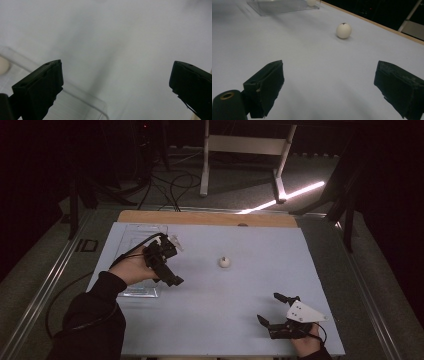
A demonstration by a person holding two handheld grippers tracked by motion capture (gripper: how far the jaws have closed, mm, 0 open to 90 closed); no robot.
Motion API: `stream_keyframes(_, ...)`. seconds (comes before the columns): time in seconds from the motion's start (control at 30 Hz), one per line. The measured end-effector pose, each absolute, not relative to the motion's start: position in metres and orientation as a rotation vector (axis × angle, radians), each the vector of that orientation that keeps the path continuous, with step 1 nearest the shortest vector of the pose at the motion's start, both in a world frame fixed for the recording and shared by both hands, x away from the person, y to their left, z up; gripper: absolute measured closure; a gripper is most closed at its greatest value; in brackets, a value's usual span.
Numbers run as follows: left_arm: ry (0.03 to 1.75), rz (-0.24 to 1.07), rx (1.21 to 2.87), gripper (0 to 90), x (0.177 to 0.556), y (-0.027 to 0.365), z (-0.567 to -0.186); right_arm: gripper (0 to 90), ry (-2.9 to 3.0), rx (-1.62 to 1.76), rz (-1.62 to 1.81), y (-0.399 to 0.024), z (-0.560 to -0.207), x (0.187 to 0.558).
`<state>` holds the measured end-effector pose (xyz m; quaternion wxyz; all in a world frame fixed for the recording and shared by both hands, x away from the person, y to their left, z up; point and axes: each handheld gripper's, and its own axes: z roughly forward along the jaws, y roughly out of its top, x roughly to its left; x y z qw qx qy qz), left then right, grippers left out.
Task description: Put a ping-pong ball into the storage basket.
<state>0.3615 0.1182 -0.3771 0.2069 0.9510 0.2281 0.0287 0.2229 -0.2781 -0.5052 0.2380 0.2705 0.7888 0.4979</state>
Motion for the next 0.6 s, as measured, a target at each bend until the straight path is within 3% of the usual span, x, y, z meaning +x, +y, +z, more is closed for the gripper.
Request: stream_keyframes(0.6, 0.632, 0.099, 2.599, 0.2, 0.363, 0.087, -0.372, 8.9, 2.160, 0.738, 1.367, -0.278, -0.505, 0.223)
